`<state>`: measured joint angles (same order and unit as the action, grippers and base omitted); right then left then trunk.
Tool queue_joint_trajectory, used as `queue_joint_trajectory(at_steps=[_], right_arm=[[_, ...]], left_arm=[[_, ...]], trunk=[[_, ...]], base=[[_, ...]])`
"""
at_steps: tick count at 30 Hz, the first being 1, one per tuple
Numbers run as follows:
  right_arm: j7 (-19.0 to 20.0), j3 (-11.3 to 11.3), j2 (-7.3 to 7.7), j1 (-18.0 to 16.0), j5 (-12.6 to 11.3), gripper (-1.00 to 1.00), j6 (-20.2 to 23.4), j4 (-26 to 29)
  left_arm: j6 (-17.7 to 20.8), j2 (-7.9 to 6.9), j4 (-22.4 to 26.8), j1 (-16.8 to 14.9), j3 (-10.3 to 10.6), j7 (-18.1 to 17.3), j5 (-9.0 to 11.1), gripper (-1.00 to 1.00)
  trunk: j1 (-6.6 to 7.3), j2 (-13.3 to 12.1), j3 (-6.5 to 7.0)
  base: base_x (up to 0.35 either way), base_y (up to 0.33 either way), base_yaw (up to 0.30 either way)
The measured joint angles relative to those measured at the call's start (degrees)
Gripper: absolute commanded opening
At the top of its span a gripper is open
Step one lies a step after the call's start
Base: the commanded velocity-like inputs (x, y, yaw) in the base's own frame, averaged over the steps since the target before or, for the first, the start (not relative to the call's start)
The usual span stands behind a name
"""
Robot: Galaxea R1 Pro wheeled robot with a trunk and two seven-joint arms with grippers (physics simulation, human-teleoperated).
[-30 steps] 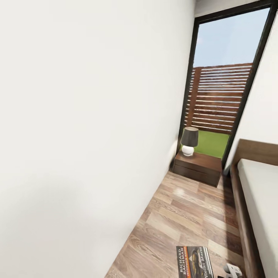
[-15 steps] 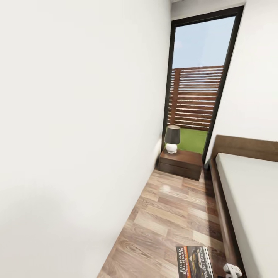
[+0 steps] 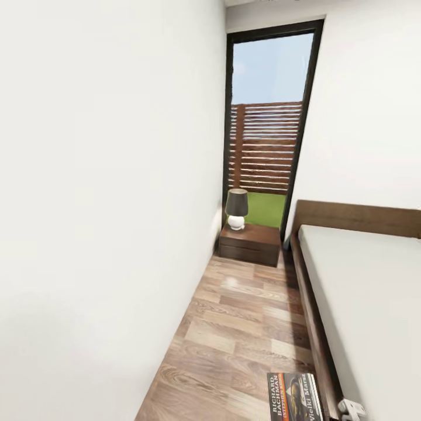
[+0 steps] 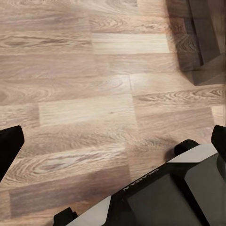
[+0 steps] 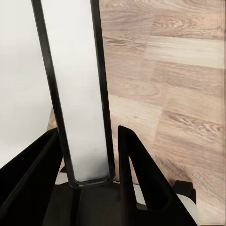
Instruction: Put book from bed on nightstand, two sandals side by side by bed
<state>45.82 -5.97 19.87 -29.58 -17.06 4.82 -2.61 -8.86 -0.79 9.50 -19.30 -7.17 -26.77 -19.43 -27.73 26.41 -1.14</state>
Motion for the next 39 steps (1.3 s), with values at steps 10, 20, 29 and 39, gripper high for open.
queue_joint_trajectory(at_steps=[10,20,29,39], right_arm=[[0.0,0.0,0.00,0.0,0.0,-1.00,0.0,0.0],[-0.3,0.1,-0.01,0.0,0.0,-1.00,0.0,0.0],[-0.3,0.1,-0.01,0.0,0.0,-1.00,0.0,0.0],[-0.3,0.0,-0.01,0.0,0.0,-1.00,0.0,0.0]], left_arm=[[0.0,0.00,0.0,0.0,0.0,0.0,0.0,1.00],[0.0,-0.01,0.0,0.0,0.0,0.0,0.0,1.00],[0.0,-0.01,0.0,0.0,0.0,0.0,0.0,1.00],[0.0,-0.01,0.0,0.0,0.0,0.0,0.0,1.00]], trunk=[[0.00,0.0,0.00],[0.03,0.0,0.00],[0.03,0.0,0.00],[0.03,0.0,0.00]], base=[[0.000,0.000,-0.284],[0.205,0.000,-0.115],[0.328,0.000,-0.002],[0.330,0.000,0.000]])
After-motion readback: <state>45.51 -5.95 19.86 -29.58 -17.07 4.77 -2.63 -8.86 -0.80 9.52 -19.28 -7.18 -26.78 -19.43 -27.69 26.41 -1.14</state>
